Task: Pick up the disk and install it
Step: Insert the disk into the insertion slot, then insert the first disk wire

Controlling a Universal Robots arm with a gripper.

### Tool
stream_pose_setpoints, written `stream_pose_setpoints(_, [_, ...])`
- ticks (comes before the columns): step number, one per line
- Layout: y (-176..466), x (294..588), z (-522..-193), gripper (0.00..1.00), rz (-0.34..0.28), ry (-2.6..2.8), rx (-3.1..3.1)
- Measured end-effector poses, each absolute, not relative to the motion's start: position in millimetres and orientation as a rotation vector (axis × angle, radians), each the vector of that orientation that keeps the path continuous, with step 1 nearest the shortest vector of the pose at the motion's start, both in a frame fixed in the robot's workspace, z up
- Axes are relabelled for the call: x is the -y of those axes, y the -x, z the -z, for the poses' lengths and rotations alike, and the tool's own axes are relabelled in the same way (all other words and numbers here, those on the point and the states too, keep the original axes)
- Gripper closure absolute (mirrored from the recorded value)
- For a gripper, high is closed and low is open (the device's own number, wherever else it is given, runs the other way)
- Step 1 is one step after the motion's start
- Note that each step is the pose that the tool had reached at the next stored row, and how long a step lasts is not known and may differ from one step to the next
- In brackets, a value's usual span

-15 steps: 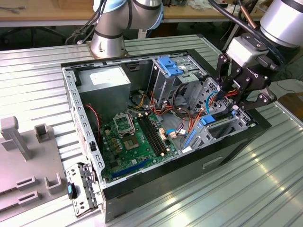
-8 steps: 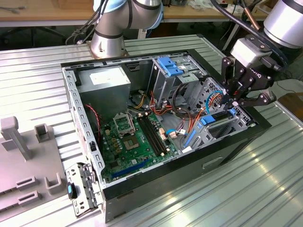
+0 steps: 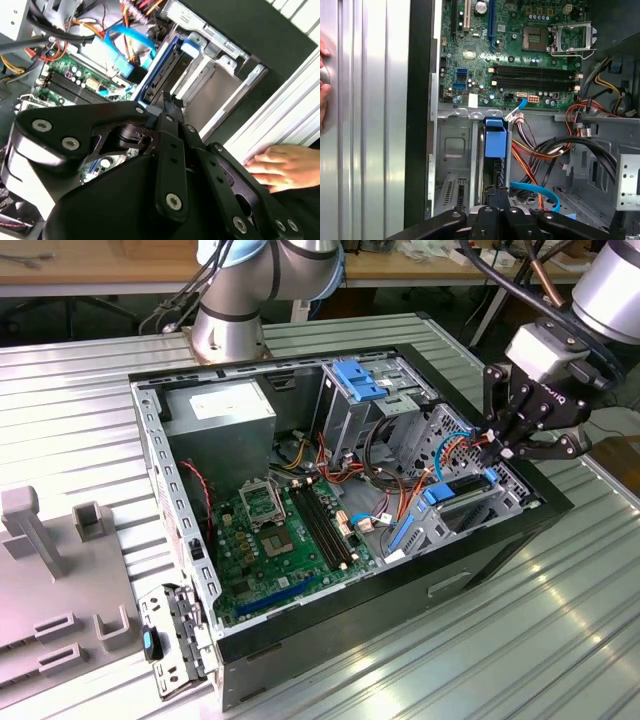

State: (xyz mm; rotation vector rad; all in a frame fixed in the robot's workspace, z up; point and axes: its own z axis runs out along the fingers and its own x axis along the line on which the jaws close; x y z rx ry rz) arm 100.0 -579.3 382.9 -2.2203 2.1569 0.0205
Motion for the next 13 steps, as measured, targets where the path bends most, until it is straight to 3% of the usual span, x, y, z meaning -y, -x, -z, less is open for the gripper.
stream_pose_setpoints(13, [-133.7, 578.9, -381.9, 0.89, -0.024, 2.235, -2.141])
